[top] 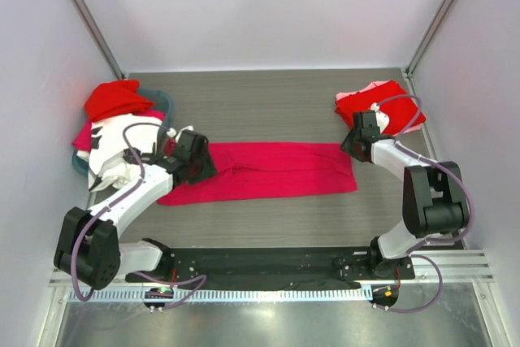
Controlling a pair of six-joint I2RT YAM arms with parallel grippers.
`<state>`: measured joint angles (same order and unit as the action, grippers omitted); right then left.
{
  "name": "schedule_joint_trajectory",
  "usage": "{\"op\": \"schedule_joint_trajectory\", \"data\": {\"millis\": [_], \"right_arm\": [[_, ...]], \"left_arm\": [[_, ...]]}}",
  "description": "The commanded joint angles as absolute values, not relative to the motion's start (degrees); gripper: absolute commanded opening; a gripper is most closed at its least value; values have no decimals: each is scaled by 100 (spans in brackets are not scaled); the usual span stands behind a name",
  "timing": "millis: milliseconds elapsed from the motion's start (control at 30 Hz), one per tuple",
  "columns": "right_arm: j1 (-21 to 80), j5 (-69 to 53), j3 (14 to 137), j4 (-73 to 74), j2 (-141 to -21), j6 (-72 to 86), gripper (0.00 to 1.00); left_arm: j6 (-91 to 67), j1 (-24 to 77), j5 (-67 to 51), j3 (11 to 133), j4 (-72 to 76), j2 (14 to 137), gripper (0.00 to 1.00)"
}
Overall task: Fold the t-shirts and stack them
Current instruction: Fold the tshirt
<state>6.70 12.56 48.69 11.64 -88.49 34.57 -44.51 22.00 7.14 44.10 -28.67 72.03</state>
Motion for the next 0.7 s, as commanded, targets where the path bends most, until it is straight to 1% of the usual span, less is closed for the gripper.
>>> {"op": "schedule_joint_trajectory", "data": {"millis": [0, 67, 167, 200, 267, 300, 367, 400, 433, 467, 667], "right_arm": [[694, 1248, 5220, 993, -9078, 3287, 43], [694, 1266, 5308, 976, -9271, 3226, 42], [694, 1248, 5458, 967, -9483, 3147, 37], [694, 1248, 5510, 975, -9509, 3146, 31], [694, 1301, 5528, 976, -9510, 3112, 25], [694, 1336, 5537, 984, -9475, 3103, 18], [694, 1432, 5555, 976, -9466, 3050, 13], [694, 1459, 5607, 976, -9466, 3024, 5], [686, 1476, 5642, 1010, -9483, 3015, 3], [694, 1494, 5703, 1028, -9483, 3006, 1], [686, 1591, 5871, 1090, -9510, 2980, 1]], "left_arm": [[-4675, 2969, 861, 4851, -2909, 7233, 51], [-4842, 3512, 957, 5062, -2874, 7444, 51], [-5009, 4041, 958, 5273, -2751, 7821, 51], [-5045, 4130, 932, 5308, -2664, 7927, 51], [-5097, 4332, 879, 5335, -2576, 8190, 50], [-5132, 4377, 870, 5352, -2506, 8252, 51], [-5142, 4403, 879, 5309, -2435, 8436, 51], [-5142, 4395, 940, 5213, -2321, 8490, 52], [-5142, 4325, 940, 5168, -2303, 8560, 51], [-5150, 4307, 940, 5142, -2311, 8639, 51], [-5124, 4280, 1028, 4922, -2338, 8727, 50]]}}
